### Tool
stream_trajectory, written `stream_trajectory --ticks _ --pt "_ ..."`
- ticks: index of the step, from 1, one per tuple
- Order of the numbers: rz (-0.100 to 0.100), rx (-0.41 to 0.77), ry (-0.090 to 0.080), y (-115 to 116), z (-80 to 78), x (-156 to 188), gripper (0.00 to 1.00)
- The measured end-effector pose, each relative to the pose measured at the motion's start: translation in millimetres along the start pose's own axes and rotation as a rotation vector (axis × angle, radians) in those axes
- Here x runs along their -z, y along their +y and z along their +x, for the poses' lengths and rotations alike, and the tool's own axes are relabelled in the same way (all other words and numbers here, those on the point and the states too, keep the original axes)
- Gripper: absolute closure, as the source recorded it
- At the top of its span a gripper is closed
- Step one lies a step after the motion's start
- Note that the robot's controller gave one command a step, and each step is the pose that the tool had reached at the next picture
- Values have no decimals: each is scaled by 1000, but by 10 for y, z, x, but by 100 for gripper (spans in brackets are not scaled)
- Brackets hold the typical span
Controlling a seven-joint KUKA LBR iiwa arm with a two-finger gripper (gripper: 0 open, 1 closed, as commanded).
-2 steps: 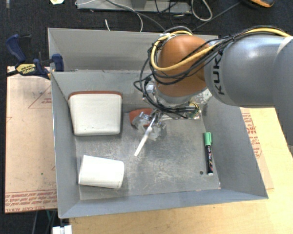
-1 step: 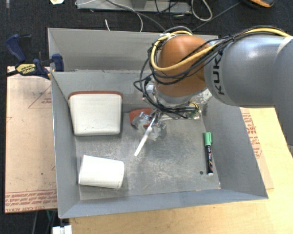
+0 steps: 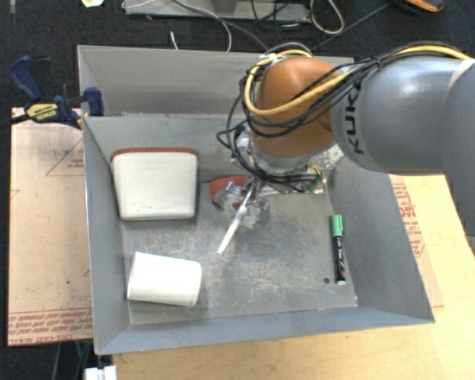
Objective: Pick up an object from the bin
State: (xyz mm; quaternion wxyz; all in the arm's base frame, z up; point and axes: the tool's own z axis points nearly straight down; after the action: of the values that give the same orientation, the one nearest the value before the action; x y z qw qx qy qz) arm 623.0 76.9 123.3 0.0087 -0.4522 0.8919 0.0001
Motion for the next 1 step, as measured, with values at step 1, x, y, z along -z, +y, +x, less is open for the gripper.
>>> stream_trajectory --ticks 1 --pt "0 0 0 0 0 0 100"
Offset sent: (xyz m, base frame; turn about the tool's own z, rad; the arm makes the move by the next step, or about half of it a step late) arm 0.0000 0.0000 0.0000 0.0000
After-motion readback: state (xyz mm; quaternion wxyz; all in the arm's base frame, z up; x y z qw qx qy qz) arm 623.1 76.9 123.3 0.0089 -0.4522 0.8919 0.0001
